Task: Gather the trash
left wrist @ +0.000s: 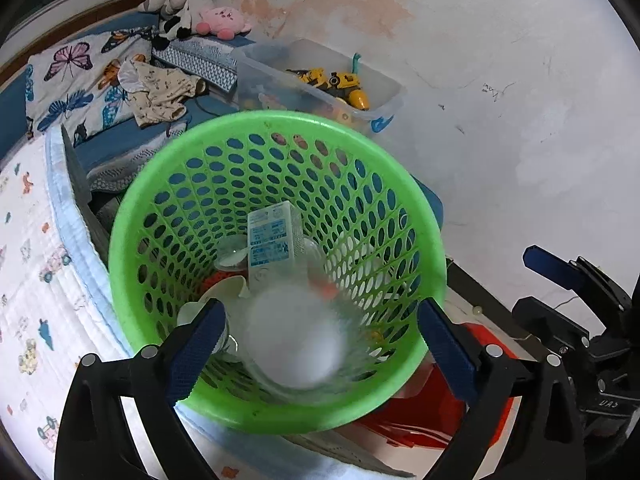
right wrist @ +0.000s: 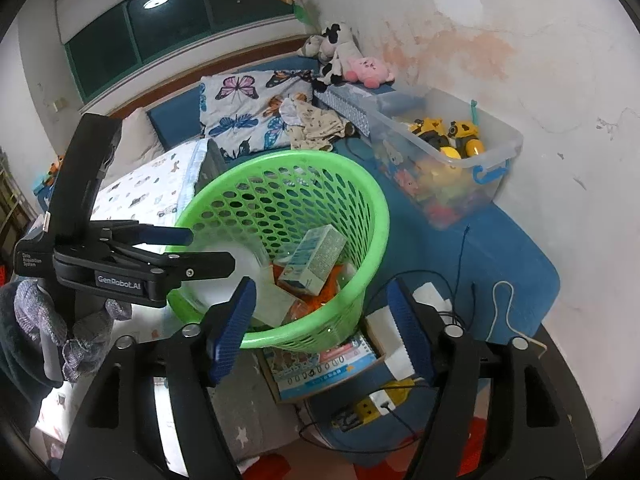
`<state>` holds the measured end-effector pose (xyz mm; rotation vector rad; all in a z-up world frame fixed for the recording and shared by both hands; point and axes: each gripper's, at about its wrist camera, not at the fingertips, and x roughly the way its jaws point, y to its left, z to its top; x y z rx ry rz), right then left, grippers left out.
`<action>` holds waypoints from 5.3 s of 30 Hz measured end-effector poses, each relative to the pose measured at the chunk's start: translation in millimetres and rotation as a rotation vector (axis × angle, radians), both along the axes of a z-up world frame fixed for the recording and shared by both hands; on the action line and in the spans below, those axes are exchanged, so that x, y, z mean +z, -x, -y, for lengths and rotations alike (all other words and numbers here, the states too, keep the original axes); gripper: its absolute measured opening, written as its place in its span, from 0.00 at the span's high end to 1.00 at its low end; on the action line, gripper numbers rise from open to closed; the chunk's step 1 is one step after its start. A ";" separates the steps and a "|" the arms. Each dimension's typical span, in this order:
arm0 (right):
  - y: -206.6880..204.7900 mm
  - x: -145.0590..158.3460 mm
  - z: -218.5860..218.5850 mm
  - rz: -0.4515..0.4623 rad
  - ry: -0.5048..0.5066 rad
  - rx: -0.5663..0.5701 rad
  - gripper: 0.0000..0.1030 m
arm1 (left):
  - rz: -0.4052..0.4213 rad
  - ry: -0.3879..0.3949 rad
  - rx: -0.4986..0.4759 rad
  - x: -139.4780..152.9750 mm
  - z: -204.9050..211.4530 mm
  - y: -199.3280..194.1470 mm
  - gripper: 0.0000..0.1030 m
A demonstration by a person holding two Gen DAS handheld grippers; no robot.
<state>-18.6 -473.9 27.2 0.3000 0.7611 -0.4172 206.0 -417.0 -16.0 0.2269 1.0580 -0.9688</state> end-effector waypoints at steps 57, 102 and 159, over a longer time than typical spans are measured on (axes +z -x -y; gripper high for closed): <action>-43.9 8.0 -217.5 0.083 0.054 0.202 0.10 | 0.364 0.047 0.636 62.6 -365.5 103.5 0.07; -30.1 11.7 -254.1 0.146 0.091 0.238 0.04 | 0.497 -0.011 0.817 63.4 -385.6 155.5 0.07; -34.9 5.9 -257.3 0.144 0.066 0.256 0.04 | 0.501 -0.025 0.863 57.0 -390.6 155.2 0.07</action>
